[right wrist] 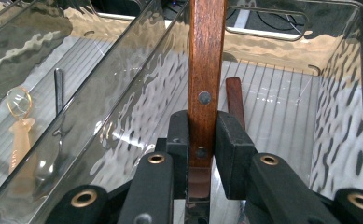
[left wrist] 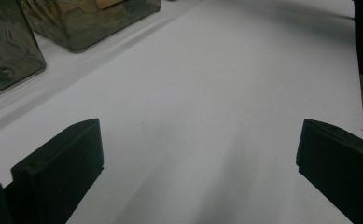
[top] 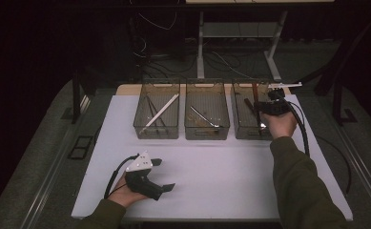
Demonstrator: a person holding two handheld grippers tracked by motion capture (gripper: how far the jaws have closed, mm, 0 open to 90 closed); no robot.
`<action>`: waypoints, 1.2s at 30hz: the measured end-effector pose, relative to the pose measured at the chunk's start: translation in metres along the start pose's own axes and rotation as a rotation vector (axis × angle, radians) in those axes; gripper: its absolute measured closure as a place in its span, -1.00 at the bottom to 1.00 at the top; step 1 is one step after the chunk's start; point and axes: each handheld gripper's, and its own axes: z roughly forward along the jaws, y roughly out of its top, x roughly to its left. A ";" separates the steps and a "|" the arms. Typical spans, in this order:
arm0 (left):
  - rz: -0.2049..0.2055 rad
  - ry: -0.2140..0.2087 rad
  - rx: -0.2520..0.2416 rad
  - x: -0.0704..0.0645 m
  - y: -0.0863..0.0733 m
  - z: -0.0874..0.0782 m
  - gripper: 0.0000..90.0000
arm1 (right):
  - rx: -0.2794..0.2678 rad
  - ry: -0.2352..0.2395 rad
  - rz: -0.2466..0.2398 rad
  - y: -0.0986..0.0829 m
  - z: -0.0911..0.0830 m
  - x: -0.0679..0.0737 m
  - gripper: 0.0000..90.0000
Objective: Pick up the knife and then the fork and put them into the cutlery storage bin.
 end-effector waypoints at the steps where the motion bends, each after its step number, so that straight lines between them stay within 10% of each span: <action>1: 0.000 0.000 0.000 0.000 0.000 0.000 -1.00 | 0.005 0.001 -0.004 0.000 0.001 0.000 0.71; 9: 0.000 -0.001 -0.001 0.000 0.000 0.000 -1.00 | 0.046 -0.001 -0.021 0.002 0.011 -0.003 0.67; 18: 0.001 -0.002 0.000 0.000 0.000 0.000 -1.00 | 0.054 -0.008 -0.019 0.001 0.014 -0.006 0.14; 36: -0.005 0.008 0.003 0.003 -0.001 0.000 -1.00 | -0.057 0.139 -0.129 0.002 -0.019 0.009 -0.42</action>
